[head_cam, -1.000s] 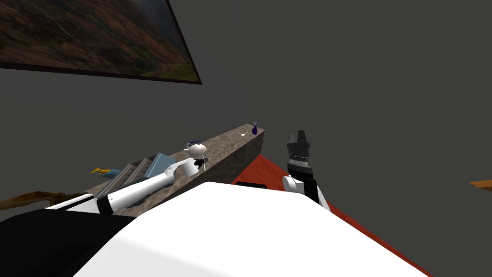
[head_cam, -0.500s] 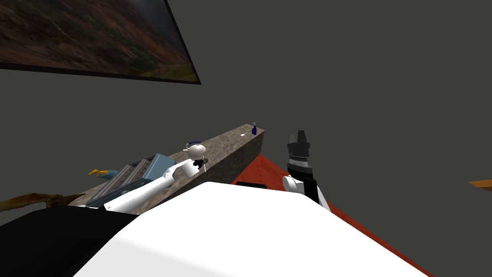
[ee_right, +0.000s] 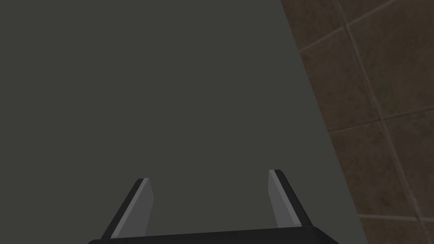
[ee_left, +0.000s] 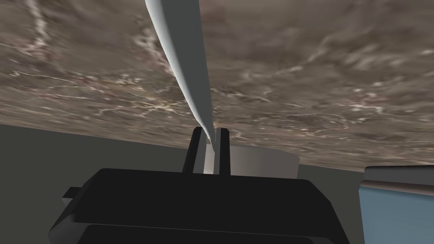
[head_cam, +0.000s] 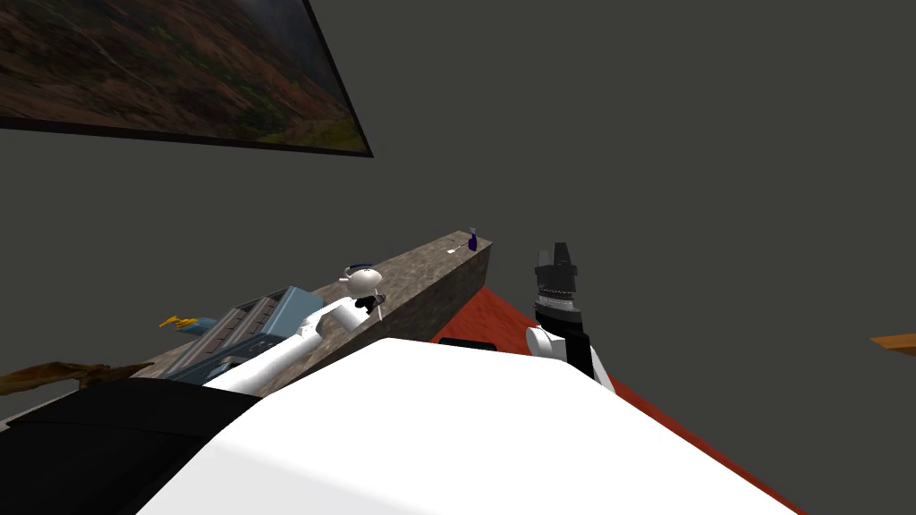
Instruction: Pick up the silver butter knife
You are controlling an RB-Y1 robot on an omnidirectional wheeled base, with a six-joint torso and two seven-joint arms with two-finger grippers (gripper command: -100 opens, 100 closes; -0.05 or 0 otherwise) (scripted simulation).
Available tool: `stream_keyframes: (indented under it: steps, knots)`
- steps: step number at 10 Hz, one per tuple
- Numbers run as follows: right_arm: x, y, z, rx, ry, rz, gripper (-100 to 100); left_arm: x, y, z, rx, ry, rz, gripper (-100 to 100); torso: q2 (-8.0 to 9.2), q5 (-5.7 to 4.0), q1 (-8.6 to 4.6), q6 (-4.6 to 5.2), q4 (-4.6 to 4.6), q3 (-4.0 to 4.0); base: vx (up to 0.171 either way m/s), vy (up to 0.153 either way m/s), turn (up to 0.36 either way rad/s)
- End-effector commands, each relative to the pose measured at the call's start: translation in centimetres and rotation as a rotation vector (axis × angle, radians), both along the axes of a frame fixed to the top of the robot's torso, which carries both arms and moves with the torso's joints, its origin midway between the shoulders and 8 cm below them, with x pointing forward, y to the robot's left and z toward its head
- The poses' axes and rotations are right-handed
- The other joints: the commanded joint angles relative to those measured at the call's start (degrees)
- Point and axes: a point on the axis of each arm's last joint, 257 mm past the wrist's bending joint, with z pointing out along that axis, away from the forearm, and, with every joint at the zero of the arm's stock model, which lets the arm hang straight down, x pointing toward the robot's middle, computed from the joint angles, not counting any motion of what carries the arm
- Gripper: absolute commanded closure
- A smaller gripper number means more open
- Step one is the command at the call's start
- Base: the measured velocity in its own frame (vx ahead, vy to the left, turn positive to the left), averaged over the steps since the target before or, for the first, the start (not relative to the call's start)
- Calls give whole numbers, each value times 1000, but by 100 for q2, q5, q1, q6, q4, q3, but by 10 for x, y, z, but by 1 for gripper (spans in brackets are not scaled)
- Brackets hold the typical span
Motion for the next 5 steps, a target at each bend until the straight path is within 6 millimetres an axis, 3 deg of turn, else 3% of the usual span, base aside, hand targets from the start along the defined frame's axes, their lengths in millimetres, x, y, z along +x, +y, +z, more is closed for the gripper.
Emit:
stream_keyframes:
  steps: [1,2,3,5]
  knots:
    - [0,0,0,0,0,0,0,-2,7,5,12,-3,1,100,0,0,0,0,0,0,9,-15,2]
    - [0,0,0,0,0,0,0,0,9,9,23,-4,-6,100,-1,-6,0,2,2,0,4,-7,4]
    - [0,0,0,0,0,0,0,-16,6,-3,-1,12,14,100,-1,-8,0,3,3,1,16,-8,-17]
    - [0,0,0,0,0,0,0,-9,18,13,33,-3,6,100,-2,-8,-2,2,1,-1,7,-9,4]
